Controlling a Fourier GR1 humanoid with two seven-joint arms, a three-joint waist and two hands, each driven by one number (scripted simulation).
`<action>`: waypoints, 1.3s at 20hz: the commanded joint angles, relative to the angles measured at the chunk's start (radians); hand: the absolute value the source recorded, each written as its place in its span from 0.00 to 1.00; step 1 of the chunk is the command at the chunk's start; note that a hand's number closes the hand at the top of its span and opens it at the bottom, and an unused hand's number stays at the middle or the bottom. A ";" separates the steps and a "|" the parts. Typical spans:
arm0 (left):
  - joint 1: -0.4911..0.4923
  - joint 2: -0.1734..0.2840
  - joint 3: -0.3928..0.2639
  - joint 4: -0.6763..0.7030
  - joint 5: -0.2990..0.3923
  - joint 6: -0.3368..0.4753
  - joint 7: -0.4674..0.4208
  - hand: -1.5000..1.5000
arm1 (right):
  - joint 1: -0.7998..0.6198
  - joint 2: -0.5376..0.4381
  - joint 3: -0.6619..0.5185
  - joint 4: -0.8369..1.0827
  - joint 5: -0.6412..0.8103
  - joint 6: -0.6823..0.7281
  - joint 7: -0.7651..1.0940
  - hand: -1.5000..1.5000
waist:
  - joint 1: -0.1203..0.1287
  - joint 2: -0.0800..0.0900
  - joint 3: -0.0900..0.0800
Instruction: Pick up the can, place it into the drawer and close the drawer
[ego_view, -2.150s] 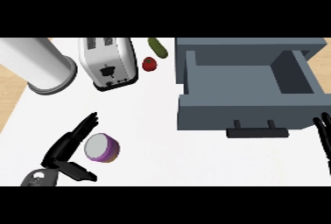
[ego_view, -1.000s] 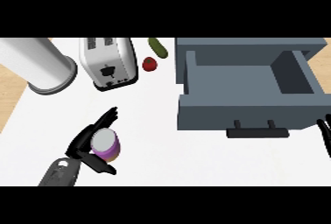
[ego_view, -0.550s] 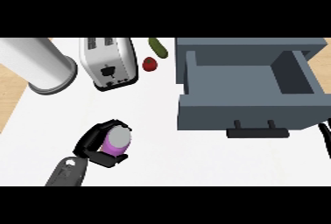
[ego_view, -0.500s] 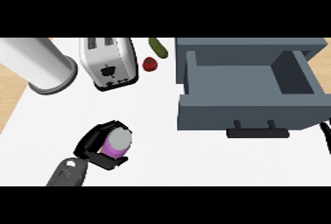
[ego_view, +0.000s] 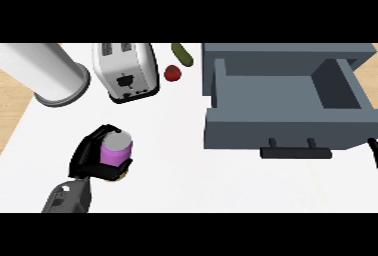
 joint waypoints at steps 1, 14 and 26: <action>-0.027 -0.031 0.113 -0.044 0.062 0.182 0.064 1.00 | 0.044 0.016 0.011 -0.014 -0.005 0.017 -0.017 0.00 | -0.004 -0.003 0.001; -0.104 -0.094 -0.092 -0.421 0.030 0.329 0.349 1.00 | 0.069 0.015 -0.002 -0.011 -0.010 0.027 -0.066 0.00 | -0.009 -0.002 0.001; -0.358 -0.095 -0.299 -0.481 0.019 0.505 0.629 1.00 | 0.049 -0.040 -0.084 -0.007 -0.093 0.057 -0.026 0.00 | -0.016 0.000 0.000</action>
